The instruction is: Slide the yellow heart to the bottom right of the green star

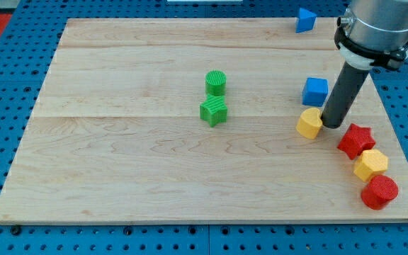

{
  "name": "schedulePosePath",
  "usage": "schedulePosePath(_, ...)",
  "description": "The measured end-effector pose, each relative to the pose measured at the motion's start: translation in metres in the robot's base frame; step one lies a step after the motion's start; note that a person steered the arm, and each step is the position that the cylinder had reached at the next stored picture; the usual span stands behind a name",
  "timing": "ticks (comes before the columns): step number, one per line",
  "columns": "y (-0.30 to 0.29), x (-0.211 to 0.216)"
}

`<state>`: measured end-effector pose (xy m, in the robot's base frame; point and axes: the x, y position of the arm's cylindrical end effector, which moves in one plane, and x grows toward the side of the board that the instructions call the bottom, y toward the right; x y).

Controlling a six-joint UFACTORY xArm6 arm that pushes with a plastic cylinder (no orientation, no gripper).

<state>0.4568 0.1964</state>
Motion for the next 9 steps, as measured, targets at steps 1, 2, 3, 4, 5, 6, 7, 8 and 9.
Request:
schedulePosePath(1, -0.011, -0.001)
schedulePosePath(2, -0.026, 0.015)
schedulePosePath(3, -0.033, 0.015)
schedulePosePath(4, -0.042, 0.012)
schedulePosePath(5, -0.061, 0.005)
schedulePosePath(6, -0.079, 0.002)
schedulePosePath(7, -0.061, -0.024)
schedulePosePath(8, -0.052, -0.042)
schedulePosePath(9, -0.052, -0.032)
